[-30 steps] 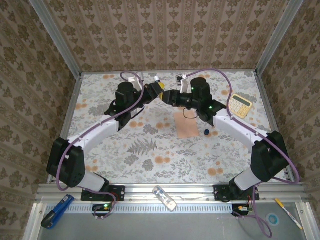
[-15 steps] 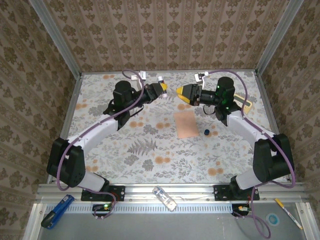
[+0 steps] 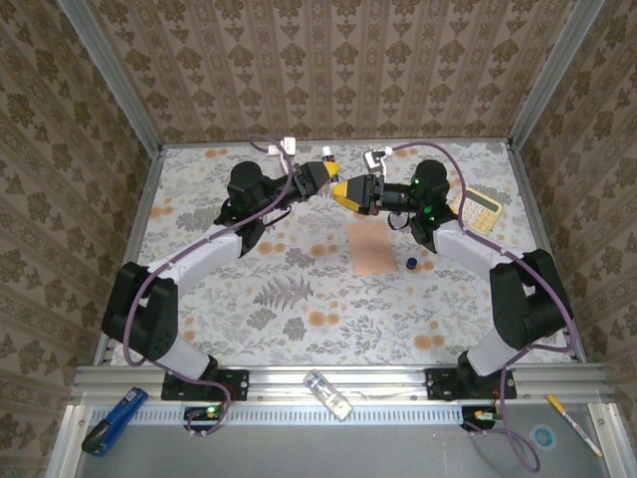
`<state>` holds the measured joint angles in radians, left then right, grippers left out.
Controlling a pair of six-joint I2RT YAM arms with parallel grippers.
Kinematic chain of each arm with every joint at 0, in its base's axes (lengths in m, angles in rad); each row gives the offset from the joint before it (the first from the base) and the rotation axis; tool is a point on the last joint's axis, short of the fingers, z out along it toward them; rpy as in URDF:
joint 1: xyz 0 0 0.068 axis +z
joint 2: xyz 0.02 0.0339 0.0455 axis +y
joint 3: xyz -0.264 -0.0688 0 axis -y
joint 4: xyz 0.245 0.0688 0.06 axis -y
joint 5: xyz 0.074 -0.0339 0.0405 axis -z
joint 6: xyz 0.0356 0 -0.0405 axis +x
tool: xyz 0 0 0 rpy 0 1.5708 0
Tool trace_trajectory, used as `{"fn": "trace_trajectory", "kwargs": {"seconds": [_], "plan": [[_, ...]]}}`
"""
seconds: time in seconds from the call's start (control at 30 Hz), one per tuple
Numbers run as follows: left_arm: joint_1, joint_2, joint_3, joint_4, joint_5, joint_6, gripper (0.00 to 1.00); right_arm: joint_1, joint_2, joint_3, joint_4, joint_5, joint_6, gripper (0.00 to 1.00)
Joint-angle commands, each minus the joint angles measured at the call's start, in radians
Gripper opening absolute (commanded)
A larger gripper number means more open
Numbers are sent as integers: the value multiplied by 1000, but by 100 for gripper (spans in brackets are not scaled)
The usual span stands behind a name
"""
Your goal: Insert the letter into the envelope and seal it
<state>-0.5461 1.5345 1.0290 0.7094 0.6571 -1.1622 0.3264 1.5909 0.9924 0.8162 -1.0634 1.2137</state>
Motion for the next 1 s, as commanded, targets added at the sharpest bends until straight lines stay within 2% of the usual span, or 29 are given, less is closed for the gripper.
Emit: {"fn": "trace_trajectory", "kwargs": {"seconds": [0.0,0.2,0.4,0.87,0.97], "plan": [[6,-7,21,72,25,-21,0,3,14,37,78,-8,13,52],[6,-6,20,78,29,-28,0,4,29,42,133,7,42,44],[6,-7,18,88,32,-36,0,8,47,49,172,9,63,41],[8,-12,13,84,27,-32,0,8,53,56,167,14,69,25],[7,-13,14,68,26,-22,0,11,46,67,109,28,43,24]]}}
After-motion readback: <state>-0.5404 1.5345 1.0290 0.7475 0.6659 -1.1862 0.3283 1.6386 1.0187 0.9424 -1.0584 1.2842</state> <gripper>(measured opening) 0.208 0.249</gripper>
